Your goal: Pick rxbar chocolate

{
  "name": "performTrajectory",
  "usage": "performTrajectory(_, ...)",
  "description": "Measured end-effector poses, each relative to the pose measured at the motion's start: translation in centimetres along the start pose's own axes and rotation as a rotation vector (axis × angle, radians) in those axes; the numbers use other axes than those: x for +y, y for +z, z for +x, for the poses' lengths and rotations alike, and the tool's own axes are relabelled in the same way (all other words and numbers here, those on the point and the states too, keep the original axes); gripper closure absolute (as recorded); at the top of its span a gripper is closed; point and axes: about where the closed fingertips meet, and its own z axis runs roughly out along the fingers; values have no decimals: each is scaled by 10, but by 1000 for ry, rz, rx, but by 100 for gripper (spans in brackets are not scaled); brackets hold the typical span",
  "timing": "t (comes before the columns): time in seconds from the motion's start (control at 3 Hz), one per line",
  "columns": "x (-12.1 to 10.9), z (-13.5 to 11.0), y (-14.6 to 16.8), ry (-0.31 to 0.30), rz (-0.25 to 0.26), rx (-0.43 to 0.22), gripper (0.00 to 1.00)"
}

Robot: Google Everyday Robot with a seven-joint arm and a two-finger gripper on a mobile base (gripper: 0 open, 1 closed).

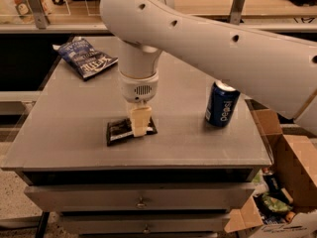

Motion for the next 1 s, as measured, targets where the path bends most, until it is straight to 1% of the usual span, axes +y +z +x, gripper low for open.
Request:
performTrajectory(0.33,-2,4,-8,12,3,-29,100)
performTrajectory(0.67,-7,15,-35,36,41,-64,100)
performTrajectory(1.0,-11,31,-68,71,94,-89,100)
